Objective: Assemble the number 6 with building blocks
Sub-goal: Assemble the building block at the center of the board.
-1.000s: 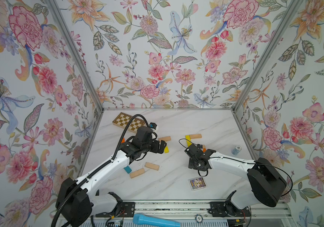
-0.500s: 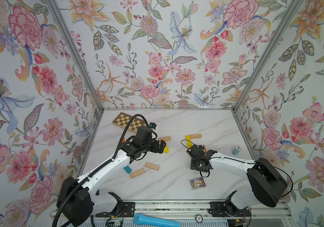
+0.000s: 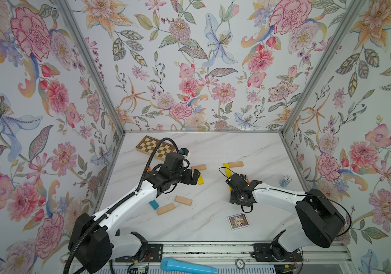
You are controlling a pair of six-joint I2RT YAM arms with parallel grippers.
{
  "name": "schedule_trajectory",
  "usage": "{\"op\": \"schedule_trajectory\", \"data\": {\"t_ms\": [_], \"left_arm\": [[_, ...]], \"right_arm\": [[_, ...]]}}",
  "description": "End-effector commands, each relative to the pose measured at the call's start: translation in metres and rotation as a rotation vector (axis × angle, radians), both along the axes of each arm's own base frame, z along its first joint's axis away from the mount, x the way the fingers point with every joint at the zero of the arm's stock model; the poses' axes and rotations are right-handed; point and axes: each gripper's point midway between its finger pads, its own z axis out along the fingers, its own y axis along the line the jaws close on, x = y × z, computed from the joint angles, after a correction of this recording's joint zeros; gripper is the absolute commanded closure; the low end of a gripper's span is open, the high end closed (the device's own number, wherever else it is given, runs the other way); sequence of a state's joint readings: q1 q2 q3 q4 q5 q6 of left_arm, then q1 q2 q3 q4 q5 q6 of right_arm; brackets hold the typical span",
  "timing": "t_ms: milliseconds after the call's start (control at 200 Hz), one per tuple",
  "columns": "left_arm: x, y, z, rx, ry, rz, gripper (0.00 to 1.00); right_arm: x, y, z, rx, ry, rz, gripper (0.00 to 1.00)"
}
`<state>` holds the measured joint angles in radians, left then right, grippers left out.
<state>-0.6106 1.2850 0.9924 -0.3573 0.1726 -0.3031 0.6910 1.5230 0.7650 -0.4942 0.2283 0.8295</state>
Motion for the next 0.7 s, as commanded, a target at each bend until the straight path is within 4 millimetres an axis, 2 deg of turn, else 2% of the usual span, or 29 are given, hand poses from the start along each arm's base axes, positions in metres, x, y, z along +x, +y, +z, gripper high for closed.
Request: {"op": "schedule_trajectory", "data": {"t_ms": [0, 355, 696], "left_arm": [[0.0025, 0.0036, -0.0059, 0.011, 0.003, 0.006, 0.02], [0.0029, 0.0029, -0.0073, 0.006, 0.009, 0.004, 0.02], [0.0032, 0.0013, -0.0075, -0.003, 0.014, -0.001, 0.02]], "right_arm": [[-0.0004, -0.0011, -0.0061, -0.018, 0.023, 0.018, 0.42], [0.0013, -0.0029, -0.0071, -0.025, 0.031, 0.044, 0.43], [-0.004, -0.0053, 0.0022, -0.027, 0.022, 0.081, 0.42]]}}
